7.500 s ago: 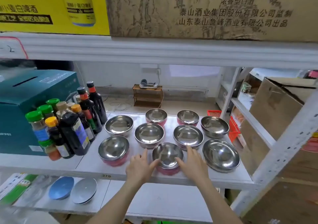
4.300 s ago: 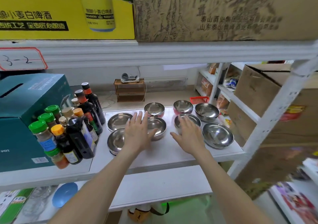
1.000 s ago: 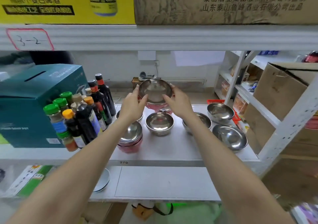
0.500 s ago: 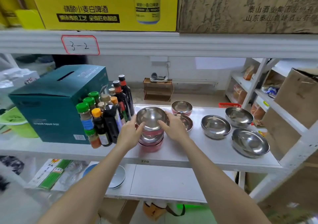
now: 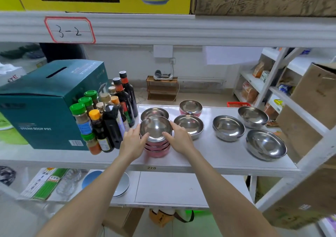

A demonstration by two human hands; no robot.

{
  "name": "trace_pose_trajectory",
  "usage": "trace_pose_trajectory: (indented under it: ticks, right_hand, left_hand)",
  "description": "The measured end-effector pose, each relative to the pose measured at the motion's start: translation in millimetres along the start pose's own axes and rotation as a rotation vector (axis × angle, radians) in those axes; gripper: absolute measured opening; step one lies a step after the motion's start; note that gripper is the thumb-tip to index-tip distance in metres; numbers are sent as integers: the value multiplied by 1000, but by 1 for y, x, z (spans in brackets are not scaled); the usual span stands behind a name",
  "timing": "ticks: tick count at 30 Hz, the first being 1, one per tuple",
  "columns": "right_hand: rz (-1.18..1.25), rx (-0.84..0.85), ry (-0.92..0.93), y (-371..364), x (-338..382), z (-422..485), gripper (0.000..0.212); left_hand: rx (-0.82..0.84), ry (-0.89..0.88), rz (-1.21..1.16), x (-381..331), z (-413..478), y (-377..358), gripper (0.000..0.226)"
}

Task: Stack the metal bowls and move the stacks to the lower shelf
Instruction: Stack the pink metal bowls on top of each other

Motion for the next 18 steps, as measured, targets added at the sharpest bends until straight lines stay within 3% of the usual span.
trace_pose_trajectory:
  ticks: [18]
  right_hand:
    - [1,-8,-4,4,2,0,60]
  left_hand:
    - [24,39,107,-5,0,11,62]
Point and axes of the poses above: each hand's wrist, its own z-axis towards the middle knuckle, its own y-axis out of the back of the hand, x = y × z, the point moved 1 cm from there along z, towards the middle knuckle, and after that the axes turned 10 degrees about z, right-handed, at the moved point
